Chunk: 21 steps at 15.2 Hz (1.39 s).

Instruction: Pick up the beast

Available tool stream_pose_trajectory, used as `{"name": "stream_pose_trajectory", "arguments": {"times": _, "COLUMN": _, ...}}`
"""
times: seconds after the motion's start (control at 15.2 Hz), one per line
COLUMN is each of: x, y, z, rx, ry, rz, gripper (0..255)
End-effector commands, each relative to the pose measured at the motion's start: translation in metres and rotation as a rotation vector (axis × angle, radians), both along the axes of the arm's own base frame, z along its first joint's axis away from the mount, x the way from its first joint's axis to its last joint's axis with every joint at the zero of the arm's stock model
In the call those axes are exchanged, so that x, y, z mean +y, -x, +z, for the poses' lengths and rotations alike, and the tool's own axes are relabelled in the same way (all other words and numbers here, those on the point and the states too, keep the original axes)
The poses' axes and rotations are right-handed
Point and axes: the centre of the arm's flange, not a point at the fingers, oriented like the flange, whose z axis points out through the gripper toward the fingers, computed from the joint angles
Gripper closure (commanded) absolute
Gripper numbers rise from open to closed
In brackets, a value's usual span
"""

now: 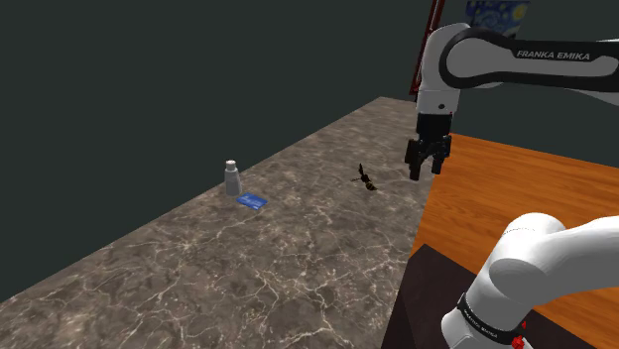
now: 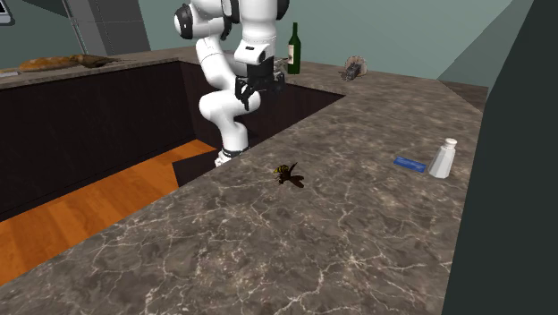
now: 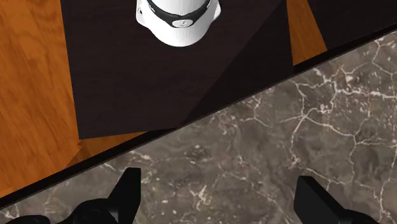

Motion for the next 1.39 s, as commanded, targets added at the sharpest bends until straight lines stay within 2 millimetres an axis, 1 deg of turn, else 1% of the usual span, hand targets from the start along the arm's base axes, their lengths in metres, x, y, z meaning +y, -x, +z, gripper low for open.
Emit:
{"name": "stream_pose_trajectory", "arguments": {"times": 0.0, "x": 0.0, "y": 0.0, "z": 0.0, "rx": 0.0, "ry": 0.0, "rz": 0.0, "gripper": 0}}
{"name": "stream_pose_trajectory", "arguments": {"times": 0.59, "x": -0.023, "y": -0.075, "z": -0.053, "rx": -0.169, "ry": 0.023, "rz": -0.012, "gripper": 0}}
{"name": "stream_pose_trajectory", "arguments": {"times": 1.12, "x": -0.045, "y": -0.147, "z": -0.088, "rx": -0.316, "ry": 0.044, "rz": -0.022, "gripper": 0}}
{"name": "stream_pose_trajectory", "arguments": {"times": 1.32, "x": -0.045, "y": -0.147, "z": -0.104, "rx": -0.316, "ry": 0.044, "rz": -0.022, "gripper": 0}}
